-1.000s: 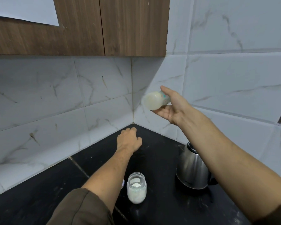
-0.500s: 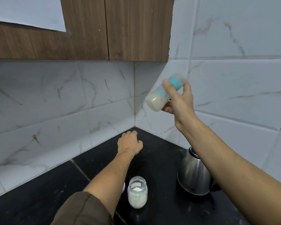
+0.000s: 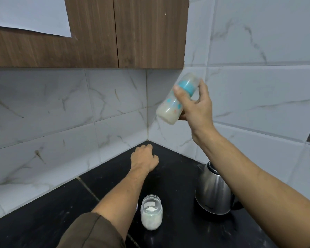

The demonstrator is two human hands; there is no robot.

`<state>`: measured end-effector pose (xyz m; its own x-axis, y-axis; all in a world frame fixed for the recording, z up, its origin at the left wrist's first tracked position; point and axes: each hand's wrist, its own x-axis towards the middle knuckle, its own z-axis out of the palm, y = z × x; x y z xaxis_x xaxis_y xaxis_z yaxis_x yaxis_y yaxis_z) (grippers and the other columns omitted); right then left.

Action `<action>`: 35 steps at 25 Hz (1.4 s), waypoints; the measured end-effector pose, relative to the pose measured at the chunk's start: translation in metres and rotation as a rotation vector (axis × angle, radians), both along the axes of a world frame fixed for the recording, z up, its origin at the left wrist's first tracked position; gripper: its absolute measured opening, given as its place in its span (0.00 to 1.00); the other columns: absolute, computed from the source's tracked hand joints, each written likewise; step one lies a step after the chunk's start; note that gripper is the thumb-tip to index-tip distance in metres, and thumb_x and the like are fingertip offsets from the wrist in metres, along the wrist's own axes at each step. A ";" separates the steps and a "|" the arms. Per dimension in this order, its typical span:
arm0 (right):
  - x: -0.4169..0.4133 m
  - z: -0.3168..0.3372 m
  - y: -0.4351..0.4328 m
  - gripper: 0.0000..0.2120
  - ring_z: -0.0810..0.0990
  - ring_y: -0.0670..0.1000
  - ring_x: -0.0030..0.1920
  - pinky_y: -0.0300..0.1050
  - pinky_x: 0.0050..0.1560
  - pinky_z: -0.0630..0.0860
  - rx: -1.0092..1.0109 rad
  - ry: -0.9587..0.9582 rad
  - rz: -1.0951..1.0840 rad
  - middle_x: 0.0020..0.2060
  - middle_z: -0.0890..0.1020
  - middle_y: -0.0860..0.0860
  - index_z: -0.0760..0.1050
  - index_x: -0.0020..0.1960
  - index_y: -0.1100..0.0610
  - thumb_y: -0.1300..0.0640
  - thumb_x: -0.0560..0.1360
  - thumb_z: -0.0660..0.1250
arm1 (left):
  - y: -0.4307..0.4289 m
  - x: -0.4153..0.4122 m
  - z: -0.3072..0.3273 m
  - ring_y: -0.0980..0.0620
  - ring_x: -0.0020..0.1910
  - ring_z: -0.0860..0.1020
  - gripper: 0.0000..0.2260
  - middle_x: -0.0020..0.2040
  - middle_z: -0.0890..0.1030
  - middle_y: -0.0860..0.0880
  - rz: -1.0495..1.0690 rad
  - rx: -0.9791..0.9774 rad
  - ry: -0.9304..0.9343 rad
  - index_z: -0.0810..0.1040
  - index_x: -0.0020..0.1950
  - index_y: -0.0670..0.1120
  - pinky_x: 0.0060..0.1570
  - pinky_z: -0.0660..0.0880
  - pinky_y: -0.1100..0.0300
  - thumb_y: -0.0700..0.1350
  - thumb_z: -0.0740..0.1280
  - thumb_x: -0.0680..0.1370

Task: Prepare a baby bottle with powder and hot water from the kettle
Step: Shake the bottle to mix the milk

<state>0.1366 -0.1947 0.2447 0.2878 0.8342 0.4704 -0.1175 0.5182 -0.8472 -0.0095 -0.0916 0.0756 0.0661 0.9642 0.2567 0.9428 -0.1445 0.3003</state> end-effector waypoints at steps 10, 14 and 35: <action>-0.002 0.008 0.002 0.35 0.88 0.56 0.49 0.47 0.38 0.84 -0.083 0.184 0.047 0.62 0.81 0.56 0.65 0.77 0.45 0.45 0.75 0.77 | 0.000 0.000 0.003 0.45 0.66 0.76 0.22 0.68 0.78 0.46 -0.005 0.008 0.003 0.73 0.74 0.48 0.62 0.77 0.48 0.51 0.65 0.81; 0.006 0.004 0.008 0.34 0.88 0.57 0.50 0.46 0.38 0.84 -0.119 0.230 0.015 0.61 0.81 0.56 0.63 0.77 0.44 0.47 0.77 0.76 | 0.000 -0.006 0.002 0.45 0.66 0.75 0.22 0.67 0.78 0.46 0.018 -0.003 0.006 0.73 0.74 0.47 0.63 0.76 0.47 0.51 0.64 0.81; -0.006 -0.003 -0.002 0.26 0.88 0.55 0.42 0.50 0.38 0.84 -0.252 -0.014 0.191 0.57 0.84 0.57 0.73 0.71 0.50 0.47 0.76 0.77 | -0.004 0.015 0.009 0.45 0.67 0.75 0.22 0.68 0.77 0.47 -0.023 -0.006 0.013 0.73 0.75 0.48 0.62 0.77 0.47 0.52 0.65 0.81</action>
